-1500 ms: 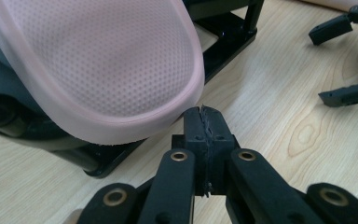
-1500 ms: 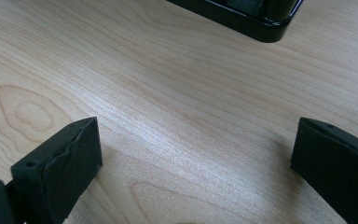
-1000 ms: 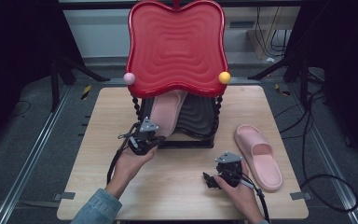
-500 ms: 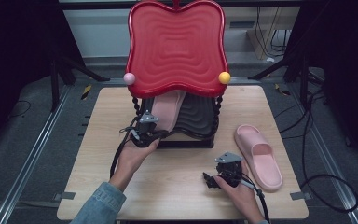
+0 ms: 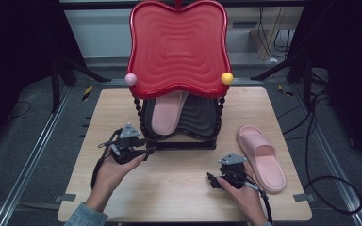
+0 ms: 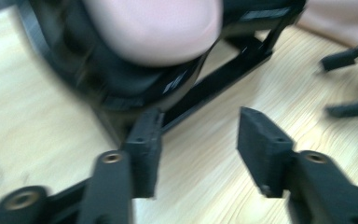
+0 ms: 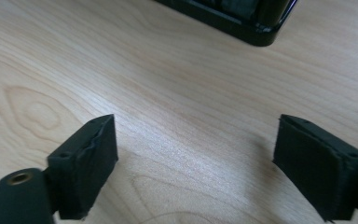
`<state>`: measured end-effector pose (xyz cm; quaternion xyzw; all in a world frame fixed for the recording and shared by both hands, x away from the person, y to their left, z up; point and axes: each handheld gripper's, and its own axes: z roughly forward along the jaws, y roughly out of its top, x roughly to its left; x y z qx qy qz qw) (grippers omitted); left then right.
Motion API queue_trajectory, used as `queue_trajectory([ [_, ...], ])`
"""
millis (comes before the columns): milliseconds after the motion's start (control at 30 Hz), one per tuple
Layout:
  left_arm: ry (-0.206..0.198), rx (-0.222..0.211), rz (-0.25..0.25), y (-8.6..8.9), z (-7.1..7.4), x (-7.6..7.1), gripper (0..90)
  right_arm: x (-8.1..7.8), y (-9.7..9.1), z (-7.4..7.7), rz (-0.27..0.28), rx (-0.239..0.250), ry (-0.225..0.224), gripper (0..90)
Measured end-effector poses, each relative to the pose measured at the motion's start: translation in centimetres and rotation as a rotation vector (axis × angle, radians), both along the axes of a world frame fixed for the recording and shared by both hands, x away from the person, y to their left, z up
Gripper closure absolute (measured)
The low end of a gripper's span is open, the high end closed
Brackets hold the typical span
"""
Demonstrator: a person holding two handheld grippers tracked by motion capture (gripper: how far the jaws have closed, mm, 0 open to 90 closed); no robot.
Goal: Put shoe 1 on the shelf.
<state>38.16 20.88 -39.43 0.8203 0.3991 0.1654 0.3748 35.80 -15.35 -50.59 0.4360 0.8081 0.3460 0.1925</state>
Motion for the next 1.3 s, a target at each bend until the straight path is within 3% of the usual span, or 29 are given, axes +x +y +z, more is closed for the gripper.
queue_trajectory([
  [33, 0.006, -0.003, 0.018, 0.7, -0.4, 0.0, 37.7, -0.2, -0.5, 0.7, -0.002, 0.021, -0.017, 18.4],
  [100, 0.040, 0.003, 0.039, 1.9, -1.5, 0.3, 29.9, -0.3, -1.1, 1.3, -0.010, 0.024, -0.032, 23.0],
  [133, 0.051, 0.018, 0.074, 2.9, -2.4, 0.7, 27.0, -0.4, -1.3, 1.5, -0.017, 0.025, -0.033, 25.0],
  [200, 0.042, 0.045, 0.130, 4.1, -3.3, 1.0, 22.5, -0.6, -2.0, 2.0, -0.039, 0.018, -0.038, 28.7],
  [267, 0.044, 0.044, 0.178, 5.2, -4.1, 1.4, 16.6, -0.7, -2.7, 2.5, -0.052, 0.025, -0.048, 31.2],
  [333, 0.063, 0.067, 0.186, 6.0, -4.6, 1.8, 12.2, -1.0, -3.5, 3.1, -0.071, 0.028, -0.057, 35.0],
  [433, 0.060, 0.095, 0.228, 7.2, -5.2, 1.6, 8.3, -1.4, -4.8, 4.1, -0.089, 0.030, -0.079, 41.1],
  [567, 0.064, 0.096, 0.232, 8.6, -5.7, 1.1, 6.9, -1.8, -6.2, 4.7, -0.116, 0.022, -0.084, 45.2],
  [667, 0.065, 0.103, 0.285, 10.1, -5.8, 0.6, 6.9, -2.0, -7.8, 5.0, -0.139, 0.008, -0.080, 48.5],
  [900, 0.074, 0.087, 0.331, 12.4, -5.7, 0.2, 7.1, -1.8, -10.5, 5.0, -0.191, -0.010, -0.055, 54.3],
  [1100, 0.081, 0.090, 0.328, 12.5, -5.8, 0.1, 8.0, -1.3, -12.0, 5.1, -0.217, -0.030, -0.052, 62.7],
  [1300, 0.078, 0.095, 0.314, 12.2, -5.7, 0.1, 8.7, -0.4, -14.6, 5.5, -0.298, -0.067, -0.037, 63.3],
])
